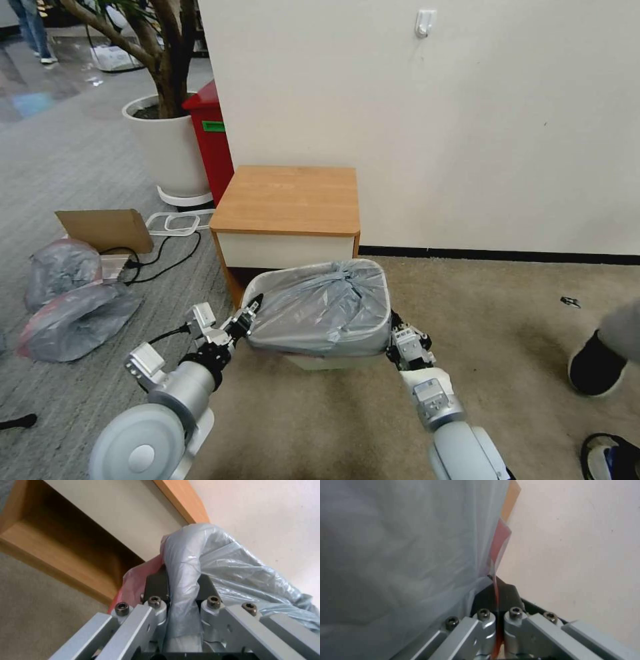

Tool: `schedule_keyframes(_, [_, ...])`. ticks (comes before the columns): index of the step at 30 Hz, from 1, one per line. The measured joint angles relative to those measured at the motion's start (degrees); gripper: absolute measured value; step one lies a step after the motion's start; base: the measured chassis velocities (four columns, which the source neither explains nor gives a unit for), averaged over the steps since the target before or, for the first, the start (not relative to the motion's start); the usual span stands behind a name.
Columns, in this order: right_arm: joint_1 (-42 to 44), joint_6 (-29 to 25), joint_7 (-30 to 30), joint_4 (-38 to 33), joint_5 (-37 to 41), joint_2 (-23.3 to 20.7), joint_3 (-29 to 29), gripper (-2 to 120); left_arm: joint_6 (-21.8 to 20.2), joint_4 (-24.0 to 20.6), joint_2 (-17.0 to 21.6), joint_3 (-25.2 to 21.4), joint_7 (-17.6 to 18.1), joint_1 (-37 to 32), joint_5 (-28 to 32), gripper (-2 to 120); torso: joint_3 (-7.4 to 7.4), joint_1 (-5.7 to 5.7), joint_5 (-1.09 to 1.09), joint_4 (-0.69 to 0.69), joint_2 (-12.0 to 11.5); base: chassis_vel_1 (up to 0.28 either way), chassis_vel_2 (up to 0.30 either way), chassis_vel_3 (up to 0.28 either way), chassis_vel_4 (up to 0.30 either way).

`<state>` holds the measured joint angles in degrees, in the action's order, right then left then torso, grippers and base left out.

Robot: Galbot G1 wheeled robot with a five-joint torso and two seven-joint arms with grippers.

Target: Pick up the garbage bag from the table and place it over the trash can.

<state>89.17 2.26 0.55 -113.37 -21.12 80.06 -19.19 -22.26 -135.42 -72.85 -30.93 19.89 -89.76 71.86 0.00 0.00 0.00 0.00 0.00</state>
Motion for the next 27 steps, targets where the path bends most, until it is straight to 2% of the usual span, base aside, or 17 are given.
schedule_keyframes(4, [0.04,-0.88,-0.04,0.77,0.47,0.26,-0.91,0,-0.01,-0.14,0.09,-0.31,0.0,-0.08,0.37,7,0.0,0.0,0.0,0.0,0.0,0.0,0.0,0.0,0.0])
schedule_keyframes(7, [1.01,0.56,-0.36,-2.11,8.41,-0.89,-1.02,10,0.41,0.18,0.09,-0.55,-0.37,-0.32,-4.15,7,0.0,0.0,0.01,0.0,0.0,0.0,0.0,0.0,0.0])
schedule_keyframes(8, [1.01,0.56,-0.36,-2.11,8.41,-0.89,-1.02,10,0.41,0.18,0.09,-0.55,-0.37,-0.32,-4.15,7,0.0,0.0,0.01,0.0,0.0,0.0,0.0,0.0,0.0])
schedule_keyframes(12, [2.0,2.18,-2.86,-5.49,24.33,-2.24,-2.01,30,0.95,1.32,0.53,-0.66,-1.62,-0.51,-9.22,7,0.0,0.0,0.0,0.01,0.0,0.0,0.0,0.0,0.0])
schedule_keyframes(14, [2.09,2.32,-2.98,-5.82,26.45,-2.41,-2.42,33,1.0,1.51,0.69,-0.74,-1.68,-0.5,-9.4,7,0.0,0.0,0.0,0.01,0.0,0.0,0.0,0.0,0.0])
schedule_keyframes(17, [3.18,3.12,-3.23,-8.95,32.81,-3.04,-4.83,46,1.42,2.69,1.52,-0.72,-1.71,0.02,-10.93,7,0.0,0.0,0.01,0.0,0.0,0.0,0.0,0.0,0.0])
schedule_keyframes(18, [3.18,3.12,-3.23,-8.95,32.81,-3.04,-4.83,46,1.42,2.69,1.52,-0.72,-1.71,0.02,-10.93,7,0.0,0.0,0.01,0.0,0.0,0.0,0.0,0.0,0.0])
schedule_keyframes(21, [4.24,4.25,-3.23,-13.65,35.89,-4.02,-7.56,60,1.73,3.55,2.59,-0.03,-1.7,0.44,-13.98,7,0.0,0.0,0.01,-0.01,0.0,0.0,0.0,0.0,0.0])
schedule_keyframes(24, [3.4,7.07,-3.1,-18.71,37.99,-5.47,-9.46,70,1.99,3.87,3.99,0.81,-1.95,0.51,-18.36,7,0.0,0.0,-0.01,-0.01,0.0,0.0,0.0,0.0,0.0])
schedule_keyframes(27, [-1.56,14.59,-3.32,-25.26,40.8,-9.04,-8.85,83,2.84,3.87,6.28,1.78,-3.32,0.23,-25.66,7,0.0,0.0,-0.01,0.0,0.0,0.0,0.0,0.0,0.0])
